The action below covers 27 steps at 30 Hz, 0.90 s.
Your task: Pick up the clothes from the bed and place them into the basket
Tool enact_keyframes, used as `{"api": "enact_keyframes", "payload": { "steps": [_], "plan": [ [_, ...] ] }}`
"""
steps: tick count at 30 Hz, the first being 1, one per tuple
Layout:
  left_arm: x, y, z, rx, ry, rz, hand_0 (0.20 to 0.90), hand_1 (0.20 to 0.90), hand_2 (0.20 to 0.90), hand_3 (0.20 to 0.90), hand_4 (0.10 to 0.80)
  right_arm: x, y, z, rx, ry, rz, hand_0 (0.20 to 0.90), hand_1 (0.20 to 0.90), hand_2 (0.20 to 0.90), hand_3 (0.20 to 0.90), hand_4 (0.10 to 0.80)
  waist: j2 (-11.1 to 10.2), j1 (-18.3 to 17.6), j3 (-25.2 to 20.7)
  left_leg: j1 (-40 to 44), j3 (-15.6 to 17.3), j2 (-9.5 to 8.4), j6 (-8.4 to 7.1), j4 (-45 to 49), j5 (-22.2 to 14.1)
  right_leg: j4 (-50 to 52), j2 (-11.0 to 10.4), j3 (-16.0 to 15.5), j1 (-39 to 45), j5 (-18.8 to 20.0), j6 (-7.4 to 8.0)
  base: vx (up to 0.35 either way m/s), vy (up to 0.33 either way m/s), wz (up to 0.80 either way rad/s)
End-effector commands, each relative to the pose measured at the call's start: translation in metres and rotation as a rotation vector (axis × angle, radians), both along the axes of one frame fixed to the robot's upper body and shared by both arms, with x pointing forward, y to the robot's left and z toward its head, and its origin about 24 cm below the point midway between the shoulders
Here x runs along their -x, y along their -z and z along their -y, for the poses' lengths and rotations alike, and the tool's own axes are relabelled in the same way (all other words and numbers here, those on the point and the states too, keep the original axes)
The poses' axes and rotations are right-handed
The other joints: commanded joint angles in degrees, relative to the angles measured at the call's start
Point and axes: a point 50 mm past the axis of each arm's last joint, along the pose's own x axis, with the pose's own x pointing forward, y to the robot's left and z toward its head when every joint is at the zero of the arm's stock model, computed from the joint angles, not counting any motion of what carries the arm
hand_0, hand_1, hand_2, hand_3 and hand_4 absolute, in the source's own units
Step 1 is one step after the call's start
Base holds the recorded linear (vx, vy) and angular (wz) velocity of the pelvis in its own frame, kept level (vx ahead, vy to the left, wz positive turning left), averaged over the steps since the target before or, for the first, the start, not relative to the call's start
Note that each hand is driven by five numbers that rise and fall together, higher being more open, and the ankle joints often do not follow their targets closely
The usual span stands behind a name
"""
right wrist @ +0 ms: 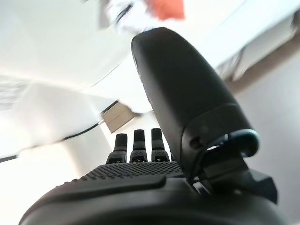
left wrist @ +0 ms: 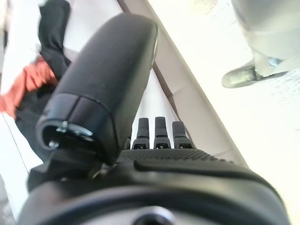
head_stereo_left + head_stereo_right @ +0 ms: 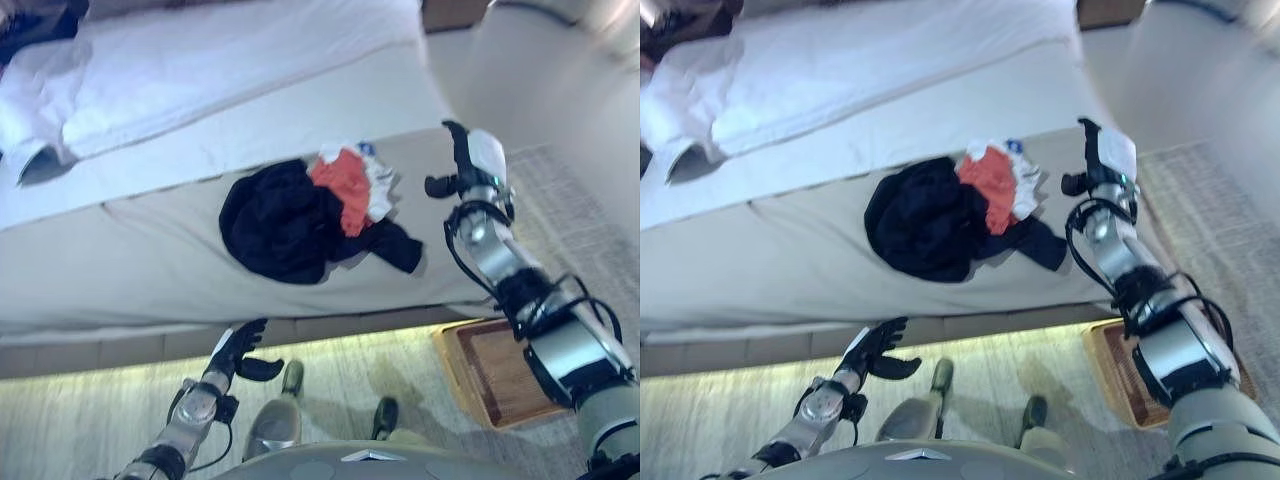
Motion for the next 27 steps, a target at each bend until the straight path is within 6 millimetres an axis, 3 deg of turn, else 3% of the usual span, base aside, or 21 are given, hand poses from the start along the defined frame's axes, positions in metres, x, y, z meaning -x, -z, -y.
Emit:
{"api": "enact_keyframes", "payload": {
  "steps": [1,7,8,10,15,18,22,27],
  "plan": [
    [-0.045,-0.051,-0.006,0.033,-0.003,0.295,0.9,0.9,0.9,0.9,0.8,-0.009,-0.086,-0.022,0.197,-0.065,0.282,0.9,0.9,0.9,0.9,0.8,-2.17,3.81,4.87,-2.84,-0.79,-3.05,2.25,7.73,-6.68,15.71,-8.4,0.4,-4.59,-7.27,-1.93,-0.086,0.098,0.29],
    [-0.054,-0.073,-0.011,0.076,-0.055,0.392,0.9,0.9,0.9,0.9,0.8,-0.013,-0.118,-0.033,0.348,-0.033,0.304,0.9,0.9,0.9,0.9,0.8,-1.36,7.77,9.69,-9.6,-2.86,-6.29,3.16,17.25,-8.79,25.27,-12.41,-1.0,-9.08,-9.1,-1.92,-0.037,0.07,0.38],
    [-0.057,-0.084,-0.015,0.096,-0.078,0.447,0.9,0.9,0.9,0.9,0.8,-0.016,-0.126,-0.035,0.375,-0.001,0.29,0.9,0.9,0.9,0.9,0.8,-1.73,9.15,11.2,-11.11,-2.85,-7.06,3.51,20.17,-10.86,28.1,-13.01,-0.73,-9.89,-11.26,-1.49,0.025,0.028,0.29],
    [-0.06,-0.102,-0.017,0.125,-0.085,0.529,0.9,0.9,0.9,0.9,0.8,-0.016,-0.141,-0.033,0.411,0.056,0.313,0.9,0.9,0.9,0.9,0.8,-1.65,10.76,13.12,-14.5,-3.43,-8.6,4.22,23.56,-11.68,31.36,-13.5,-0.95,-12.13,-12.29,-1.57,-0.036,0.011,0.16],
    [-0.061,-0.129,-0.016,0.159,-0.051,0.646,0.9,0.9,0.9,0.9,0.8,-0.015,-0.168,-0.035,0.505,0.101,0.358,0.9,0.9,0.9,0.9,0.8,-0.94,12.88,14.67,-22.49,-3.06,-10.98,6.03,31.86,-14.52,41.71,-15.08,-1.47,-19.33,-14.12,-2.11,-0.036,0.016,0.22],
    [-0.062,-0.139,-0.016,0.184,-0.04,0.689,0.9,0.9,0.9,0.9,0.8,-0.015,-0.18,-0.035,0.572,0.15,0.32,0.9,0.9,0.9,0.9,0.8,-0.51,13.27,14.67,-27.02,-2.77,-12.0,6.81,37.43,-16.69,47.83,-15.49,-0.65,-23.85,-15.72,-2.5,-0.015,0.063,0.2],
    [-0.059,-0.149,-0.014,0.221,-0.034,0.731,0.9,0.9,0.9,0.9,0.8,-0.014,-0.181,-0.016,0.619,0.276,0.28,0.9,0.9,0.9,0.9,0.8,0.01,13.77,14.67,-32.35,-2.78,-13.23,7.84,43.85,-19.03,53.76,-15.42,0.2,-29.02,-17.09,-2.98,0.002,0.033,0.07],
    [-0.051,-0.152,-0.016,0.23,0.004,0.74,0.9,0.9,0.9,0.9,0.8,-0.016,-0.195,-0.02,0.775,0.254,0.19,0.9,0.9,0.9,0.9,0.8,0.74,14.72,14.67,-37.99,-3.65,-14.12,8.43,48.66,-19.7,58.08,-14.5,1.42,-35.38,-18.32,-3.37,0.0,0.008,0.01]
  ]
}}
